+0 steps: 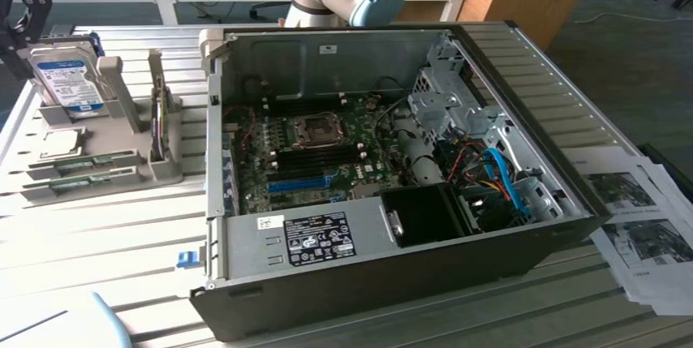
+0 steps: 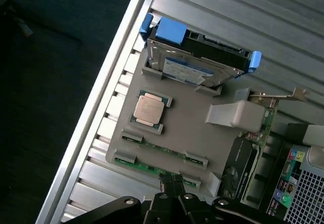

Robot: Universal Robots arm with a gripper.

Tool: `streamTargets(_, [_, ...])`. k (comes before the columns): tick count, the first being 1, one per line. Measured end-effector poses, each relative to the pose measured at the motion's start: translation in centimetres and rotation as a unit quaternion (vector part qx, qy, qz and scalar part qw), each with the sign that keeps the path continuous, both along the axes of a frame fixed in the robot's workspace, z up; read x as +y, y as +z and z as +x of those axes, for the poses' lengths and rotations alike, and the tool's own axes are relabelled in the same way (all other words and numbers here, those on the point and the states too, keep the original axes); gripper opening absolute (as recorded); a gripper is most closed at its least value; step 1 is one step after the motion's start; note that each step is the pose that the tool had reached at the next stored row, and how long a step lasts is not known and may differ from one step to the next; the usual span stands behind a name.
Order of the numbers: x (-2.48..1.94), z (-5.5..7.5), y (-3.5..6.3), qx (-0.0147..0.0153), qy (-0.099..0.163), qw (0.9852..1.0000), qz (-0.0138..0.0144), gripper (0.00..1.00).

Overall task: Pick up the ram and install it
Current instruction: 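Pick up the ram and move it above insertion slot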

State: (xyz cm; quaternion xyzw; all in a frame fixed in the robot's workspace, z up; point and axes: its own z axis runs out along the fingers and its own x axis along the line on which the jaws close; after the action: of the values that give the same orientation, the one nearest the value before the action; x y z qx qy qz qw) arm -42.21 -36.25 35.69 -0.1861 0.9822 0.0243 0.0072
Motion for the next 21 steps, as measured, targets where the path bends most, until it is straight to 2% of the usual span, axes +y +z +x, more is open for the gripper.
streamTargets(6, [0.00,0.00,0.00,0.0000,0.033,0.9995,0.0000,0.09])
streamTargets(11, [0.00,0.00,0.00,0.0000,0.062,0.9981,0.0000,0.09])
streamTargets(16, [0.00,0.00,0.00,0.0000,0.090,0.9960,0.0000,0.09])
streamTargets(21, [0.00,0.00,0.00,0.0000,0.120,0.9928,0.0000,0.09])
